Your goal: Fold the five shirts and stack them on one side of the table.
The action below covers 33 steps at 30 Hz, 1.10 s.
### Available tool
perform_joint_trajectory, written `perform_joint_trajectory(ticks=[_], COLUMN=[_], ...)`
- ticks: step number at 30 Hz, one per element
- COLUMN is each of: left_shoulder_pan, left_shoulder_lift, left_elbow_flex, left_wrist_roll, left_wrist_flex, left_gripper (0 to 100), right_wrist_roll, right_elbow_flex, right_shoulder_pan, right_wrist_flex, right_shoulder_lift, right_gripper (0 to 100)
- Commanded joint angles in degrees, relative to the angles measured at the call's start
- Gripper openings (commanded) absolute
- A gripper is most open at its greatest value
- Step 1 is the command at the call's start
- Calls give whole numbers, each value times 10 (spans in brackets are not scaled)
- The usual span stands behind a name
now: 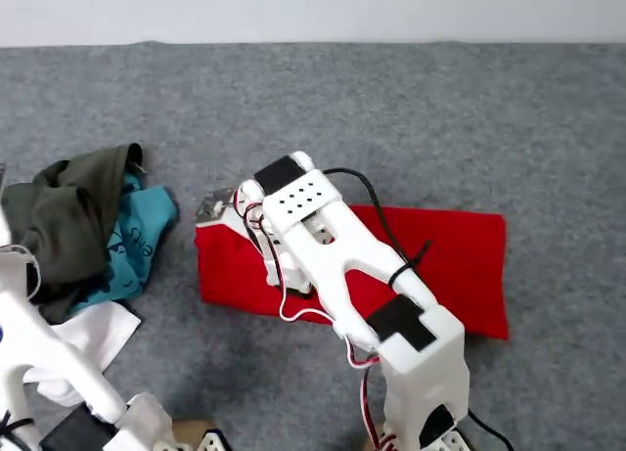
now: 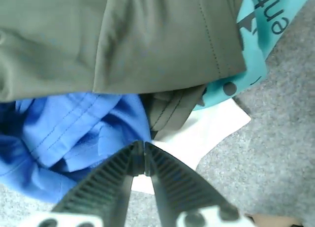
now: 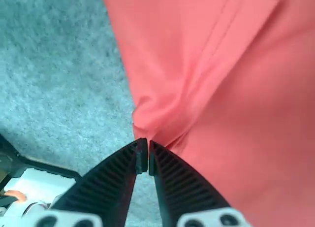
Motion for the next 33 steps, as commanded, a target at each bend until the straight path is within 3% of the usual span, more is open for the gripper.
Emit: perform_joint_trajectory(ticks=[1, 9, 22, 24, 30, 33], left_shoulder_pan=[19, 29, 25, 25, 25, 25], left_shoulder_lift=[-17, -18, -23, -23, -23, -23], left_elbow_flex=[-1, -1, -3, -5, -58, -87], left_wrist_roll=[-4, -4, -4, -4, -3, 31], left_wrist_flex=[-11, -11, -7, 6, 77, 93], left_gripper=[8, 8, 8, 8, 7, 7], right_wrist_roll=[5, 6, 3, -1, -105, -127], right_elbow_flex=[3, 1, -119, -117, -113, -91], right_shoulder_pan=[24, 48, 26, 39, 122, 172], right_wrist_flex=[-6, -59, 21, 23, 25, 25], right_shoulder_lift=[25, 81, -41, -60, -127, -160], right_gripper=[13, 13, 13, 13, 14, 14])
